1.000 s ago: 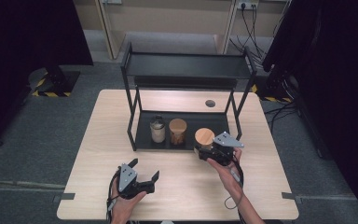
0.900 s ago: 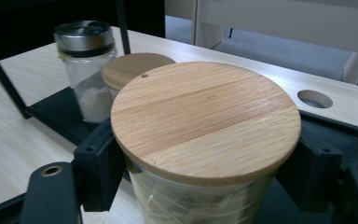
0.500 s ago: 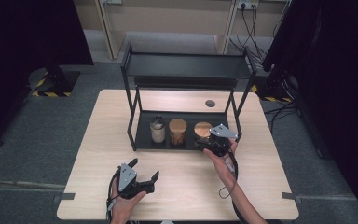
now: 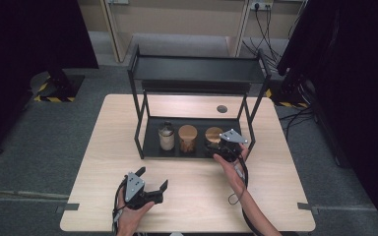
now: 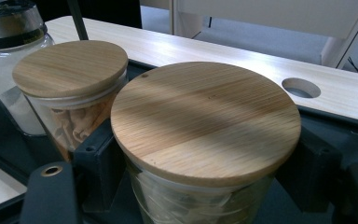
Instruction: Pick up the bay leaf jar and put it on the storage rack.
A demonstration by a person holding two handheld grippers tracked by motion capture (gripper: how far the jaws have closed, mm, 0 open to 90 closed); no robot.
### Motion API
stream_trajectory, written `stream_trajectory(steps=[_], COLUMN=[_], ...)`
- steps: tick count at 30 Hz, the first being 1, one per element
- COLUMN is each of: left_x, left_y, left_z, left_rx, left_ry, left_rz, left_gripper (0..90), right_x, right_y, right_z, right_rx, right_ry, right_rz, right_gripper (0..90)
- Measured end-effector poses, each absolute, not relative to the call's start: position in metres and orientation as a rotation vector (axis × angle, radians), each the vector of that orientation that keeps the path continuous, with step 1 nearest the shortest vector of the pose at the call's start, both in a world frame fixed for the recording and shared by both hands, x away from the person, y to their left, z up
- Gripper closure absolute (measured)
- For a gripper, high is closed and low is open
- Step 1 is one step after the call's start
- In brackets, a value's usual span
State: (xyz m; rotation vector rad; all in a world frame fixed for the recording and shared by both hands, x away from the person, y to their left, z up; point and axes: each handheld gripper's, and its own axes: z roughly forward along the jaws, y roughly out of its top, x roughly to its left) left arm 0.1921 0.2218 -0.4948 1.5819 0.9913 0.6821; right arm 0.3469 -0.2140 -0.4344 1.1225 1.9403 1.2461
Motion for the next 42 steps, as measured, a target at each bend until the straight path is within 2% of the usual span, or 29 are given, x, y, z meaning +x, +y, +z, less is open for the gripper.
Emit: stream_trajectory(steps=[20,26,42], left_x=[0.192,0.192,0.192], left_y=[0.222,0.222,0.222], left_z=[-0.495,-0.495,-0.495], left_rx=[1.58,1.58,1.581], left_ry=[0.99,0.988,0.989], left_rz=[0.682,0.683,0.681], left_gripper=[4.2,4.2,4.2], right_x=[0.368,0.364,0.34], right_y=[-0.199,-0.202,-0.214], right_z=[-0.445,-0.442,-0.436], right_rx=[1.168,1.202,1.208], right_ry=[1.941,1.904,1.873], right_rz=[1.221,1.249,1.307], right_gripper=[25.3,13.1,3.4])
